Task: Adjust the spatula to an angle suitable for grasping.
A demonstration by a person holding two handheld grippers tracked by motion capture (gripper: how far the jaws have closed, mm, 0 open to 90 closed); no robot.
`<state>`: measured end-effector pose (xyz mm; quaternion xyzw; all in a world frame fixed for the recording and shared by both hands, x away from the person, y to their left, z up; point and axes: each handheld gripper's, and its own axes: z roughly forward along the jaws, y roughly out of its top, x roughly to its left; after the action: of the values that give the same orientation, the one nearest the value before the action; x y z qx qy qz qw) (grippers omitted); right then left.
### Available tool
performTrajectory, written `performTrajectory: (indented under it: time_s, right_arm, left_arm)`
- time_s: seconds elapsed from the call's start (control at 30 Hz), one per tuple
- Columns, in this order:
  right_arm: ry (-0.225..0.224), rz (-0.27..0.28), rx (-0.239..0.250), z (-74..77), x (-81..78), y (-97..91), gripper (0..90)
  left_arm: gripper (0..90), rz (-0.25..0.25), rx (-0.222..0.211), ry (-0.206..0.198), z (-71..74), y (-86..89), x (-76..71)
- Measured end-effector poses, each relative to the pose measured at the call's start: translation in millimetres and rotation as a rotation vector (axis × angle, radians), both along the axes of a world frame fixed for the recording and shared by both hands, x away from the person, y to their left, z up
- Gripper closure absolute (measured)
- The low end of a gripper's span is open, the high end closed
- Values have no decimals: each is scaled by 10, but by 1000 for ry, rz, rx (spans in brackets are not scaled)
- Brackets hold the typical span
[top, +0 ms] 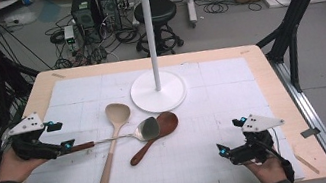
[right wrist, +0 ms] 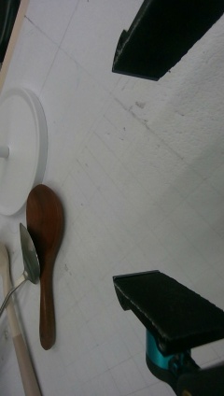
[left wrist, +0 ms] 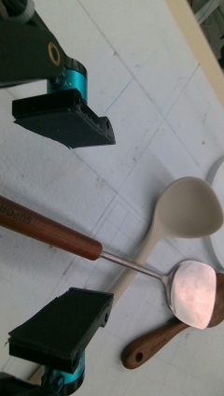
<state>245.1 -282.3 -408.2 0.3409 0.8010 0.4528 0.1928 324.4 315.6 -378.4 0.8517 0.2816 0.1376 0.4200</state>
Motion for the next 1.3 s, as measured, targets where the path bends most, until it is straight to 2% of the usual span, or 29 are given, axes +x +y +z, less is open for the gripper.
performTrajectory:
  time_s: [0.27, 0.47, 0.53, 0.63, 0.7, 0.83, 0.97, 1.13, 1.3]
  right_arm:
    - [0, -1, 1, 1, -9, -13, 6]
    - [-6, 4, 2, 8, -14, -20, 6]
    - [-5, 4, 5, 9, -17, -22, 6]
    - [-6, 6, 4, 9, -19, -26, 6]
    - [-7, 9, 4, 7, -21, -28, 6]
    - [-4, 9, 6, 5, -20, -31, 6]
    - [-4, 11, 7, 7, -21, -23, 6]
    - [-6, 14, 7, 5, -23, -26, 6]
    - [0, 15, 8, 3, -28, -23, 6]
  left_arm:
    - [277, -17, 51, 45, -114, -35, 36]
    - [353, -65, 90, 34, -173, -94, 38]
    - [377, -65, 99, 26, -190, -97, 39]
    - [419, -60, 80, 27, -222, -67, 41]
    - [430, -53, 76, 61, -292, -30, 44]
    - [436, -67, 77, 78, -329, -29, 48]
    - [450, -81, 84, 93, -355, -50, 70]
    - [494, -101, 107, 130, -406, -79, 89]
    - [530, -96, 120, 146, -430, -84, 108]
